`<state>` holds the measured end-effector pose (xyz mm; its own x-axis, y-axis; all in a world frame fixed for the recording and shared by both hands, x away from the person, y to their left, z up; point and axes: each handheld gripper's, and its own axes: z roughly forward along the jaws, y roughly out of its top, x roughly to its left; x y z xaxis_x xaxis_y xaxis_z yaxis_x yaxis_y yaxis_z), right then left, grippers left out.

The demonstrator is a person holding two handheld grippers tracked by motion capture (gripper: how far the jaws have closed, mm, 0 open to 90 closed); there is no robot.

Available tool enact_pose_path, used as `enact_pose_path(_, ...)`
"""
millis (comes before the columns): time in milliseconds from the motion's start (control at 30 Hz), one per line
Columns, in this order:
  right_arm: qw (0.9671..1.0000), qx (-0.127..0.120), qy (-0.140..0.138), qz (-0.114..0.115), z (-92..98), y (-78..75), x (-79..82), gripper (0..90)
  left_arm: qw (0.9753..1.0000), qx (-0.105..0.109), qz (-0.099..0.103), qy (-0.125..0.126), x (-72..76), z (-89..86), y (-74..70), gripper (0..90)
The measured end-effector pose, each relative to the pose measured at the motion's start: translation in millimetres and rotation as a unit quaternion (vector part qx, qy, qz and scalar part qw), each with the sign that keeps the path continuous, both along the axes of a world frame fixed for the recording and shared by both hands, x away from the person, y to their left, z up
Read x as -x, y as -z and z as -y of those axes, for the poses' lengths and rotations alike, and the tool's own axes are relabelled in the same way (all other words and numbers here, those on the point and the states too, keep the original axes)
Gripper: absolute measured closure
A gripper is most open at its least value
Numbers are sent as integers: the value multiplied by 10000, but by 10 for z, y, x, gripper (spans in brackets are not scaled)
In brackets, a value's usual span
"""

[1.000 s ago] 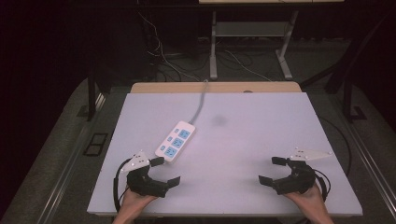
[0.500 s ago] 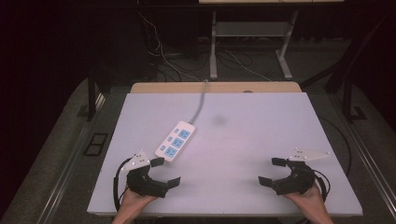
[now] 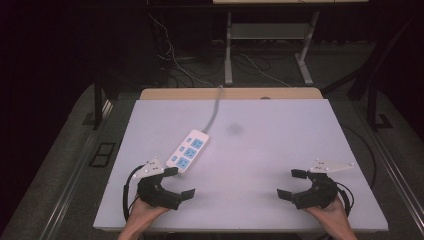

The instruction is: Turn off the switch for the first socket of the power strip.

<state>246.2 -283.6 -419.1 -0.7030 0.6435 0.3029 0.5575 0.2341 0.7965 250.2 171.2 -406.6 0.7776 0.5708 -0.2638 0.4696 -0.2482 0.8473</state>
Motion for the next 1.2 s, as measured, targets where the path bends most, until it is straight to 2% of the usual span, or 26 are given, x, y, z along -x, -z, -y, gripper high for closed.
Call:
enact_pose_path(533, 10000, 1, 46, -16, 10, 6, 1, 6, 9998, -127, -80, 112, -118, 23, -130, 0)
enact_pose_path(1200, 10000, 18, 59, 2, 17, 12, 4, 6, 9995, -260, -104, 134, -306, -12, -291, 0)
